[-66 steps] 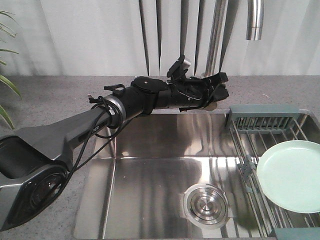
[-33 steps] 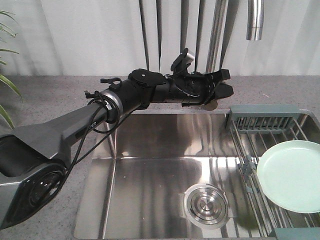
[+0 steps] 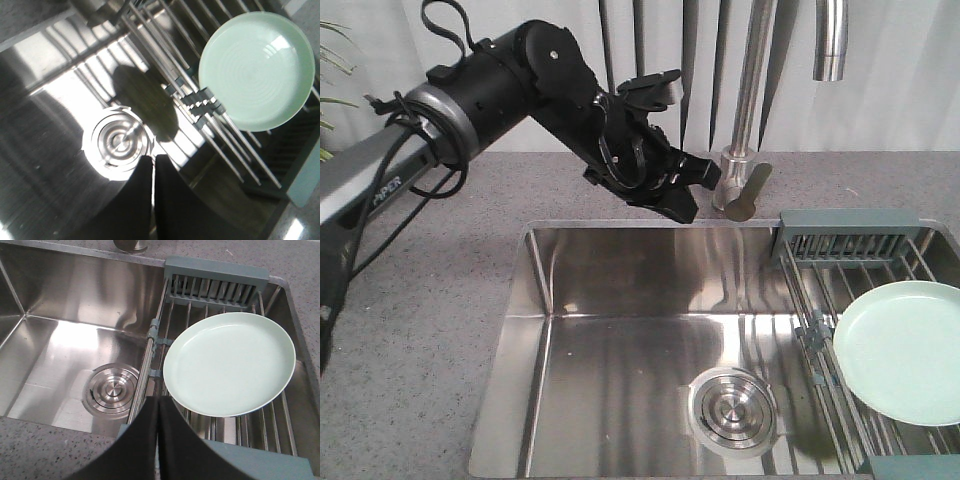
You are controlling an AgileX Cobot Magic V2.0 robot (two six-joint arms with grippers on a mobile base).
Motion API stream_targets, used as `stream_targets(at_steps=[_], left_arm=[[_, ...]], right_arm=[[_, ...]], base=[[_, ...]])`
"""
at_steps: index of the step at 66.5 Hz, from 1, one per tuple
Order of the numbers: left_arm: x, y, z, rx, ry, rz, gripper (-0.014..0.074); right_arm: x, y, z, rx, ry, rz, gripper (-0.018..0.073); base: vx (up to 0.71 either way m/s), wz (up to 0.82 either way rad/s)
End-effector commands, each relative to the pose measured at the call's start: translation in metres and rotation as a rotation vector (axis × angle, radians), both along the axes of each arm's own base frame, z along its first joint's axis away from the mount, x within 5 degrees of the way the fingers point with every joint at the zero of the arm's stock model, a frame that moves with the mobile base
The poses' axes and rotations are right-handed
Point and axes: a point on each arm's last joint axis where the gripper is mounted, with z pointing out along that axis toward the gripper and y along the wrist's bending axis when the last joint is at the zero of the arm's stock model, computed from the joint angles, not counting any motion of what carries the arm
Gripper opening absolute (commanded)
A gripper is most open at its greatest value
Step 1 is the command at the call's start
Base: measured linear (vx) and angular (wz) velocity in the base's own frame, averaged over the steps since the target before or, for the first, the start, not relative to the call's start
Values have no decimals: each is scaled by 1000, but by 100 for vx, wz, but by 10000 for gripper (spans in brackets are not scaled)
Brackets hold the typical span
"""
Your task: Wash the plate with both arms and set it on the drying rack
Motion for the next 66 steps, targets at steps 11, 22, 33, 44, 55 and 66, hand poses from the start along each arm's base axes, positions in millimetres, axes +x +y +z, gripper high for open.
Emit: stream_targets(at_steps=[11,22,33,44,55,66], left_arm=[[-54,42,55,79,-65,45,-6],[-93,80,43,261,-81,68,-6],[-137,107,50,234,-156,103,-6],[-182,134,64,165,-255,139,-6],[-223,159,74,75,-390,180,-6],[-249,174,73,27,-455,201,-6]], right_arm=[[4,-1,11,4,-72,-11,-9],[4,-1,11,6,-71,-12,-9],[4,-1,11,6,-71,-12,-9],[4,-1,11,6,-71,-12,-9],[4,-1,11,6,-71,-12,-9],[4,-1,11,6,-71,-12,-9]], base=[[0,0],[0,0],[0,0],[0,0],[0,0],[0,0]])
